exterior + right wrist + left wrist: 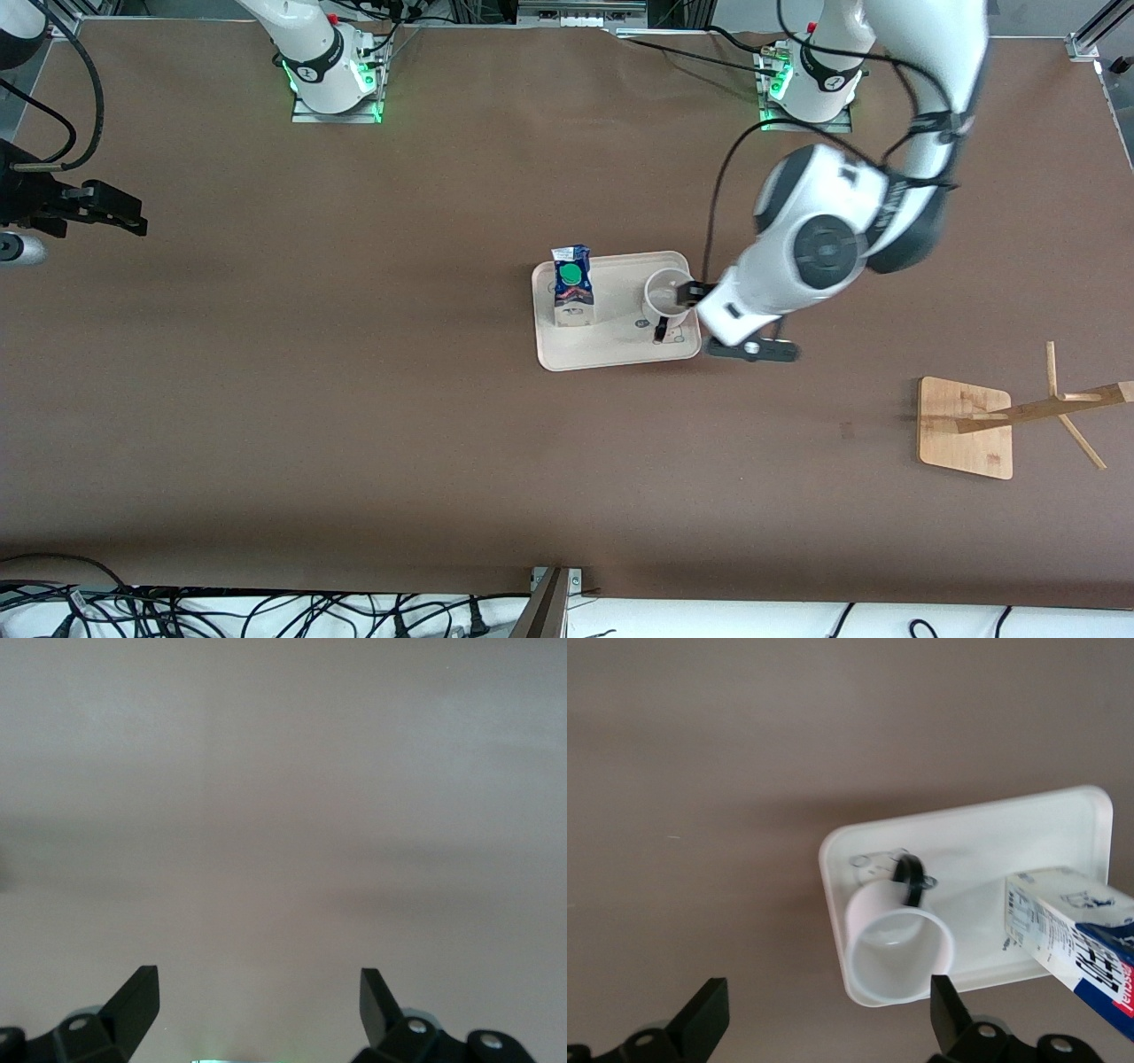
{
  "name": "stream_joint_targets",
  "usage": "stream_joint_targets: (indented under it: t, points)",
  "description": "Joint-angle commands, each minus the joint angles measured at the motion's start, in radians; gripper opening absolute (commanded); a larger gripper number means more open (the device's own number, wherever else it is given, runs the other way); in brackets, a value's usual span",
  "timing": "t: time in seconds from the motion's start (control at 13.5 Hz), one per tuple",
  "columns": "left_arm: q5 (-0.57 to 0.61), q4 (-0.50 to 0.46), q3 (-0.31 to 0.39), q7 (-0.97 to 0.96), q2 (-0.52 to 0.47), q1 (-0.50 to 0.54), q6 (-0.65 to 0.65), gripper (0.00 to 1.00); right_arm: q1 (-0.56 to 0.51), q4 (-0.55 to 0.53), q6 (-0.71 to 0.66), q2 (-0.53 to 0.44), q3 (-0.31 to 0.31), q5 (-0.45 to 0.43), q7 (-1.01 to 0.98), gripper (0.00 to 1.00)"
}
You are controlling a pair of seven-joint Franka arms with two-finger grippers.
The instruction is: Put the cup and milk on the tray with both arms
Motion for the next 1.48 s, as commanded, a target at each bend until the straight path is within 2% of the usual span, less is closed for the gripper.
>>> stream_joint_targets:
  t: [0.0,0.15,0.3,0.37,0.44,0.59,0.96,1.26,1.4]
  points:
    - [-0.010,-0.027,-0.016,0.076,-0.123,0.108,-0.089,1.00,-0.005,0.003,-0.011,-0.006,0.004,-0.013,-0.011,1.00]
    - [-0.010,-0.028,-0.019,0.200,-0.177,0.205,-0.153,1.00,-0.005,0.003,-0.011,-0.006,0.004,-0.013,-0.011,1.00]
    - [0.003,-0.027,-0.019,0.231,-0.235,0.271,-0.231,1.00,-0.005,0.003,-0.011,-0.006,0.004,-0.011,-0.011,1.00]
    - [0.048,-0.033,-0.020,0.231,-0.269,0.289,-0.255,1.00,-0.005,0.003,-0.011,-0.005,0.004,-0.011,-0.011,1.00]
    - [0.114,-0.039,-0.026,0.234,-0.301,0.293,-0.261,1.00,-0.005,0.003,-0.011,-0.005,0.004,-0.011,-0.011,1.00]
    - [0.154,-0.034,-0.026,0.239,-0.323,0.293,-0.284,1.00,-0.005,0.003,-0.011,-0.005,0.004,-0.011,-0.011,1.00]
    - [0.151,-0.059,-0.025,0.221,-0.343,0.293,-0.249,1.00,-0.005,0.003,-0.011,-0.005,0.004,-0.011,-0.011,1.00]
    - [0.148,-0.143,-0.023,0.222,-0.395,0.316,-0.146,1.00,-0.005,0.003,-0.011,-0.006,0.004,-0.011,-0.011,1.00]
    - [0.154,-0.125,-0.026,0.228,-0.380,0.314,-0.189,1.00,-0.005,0.003,-0.011,-0.005,0.004,-0.011,-0.011,1.00]
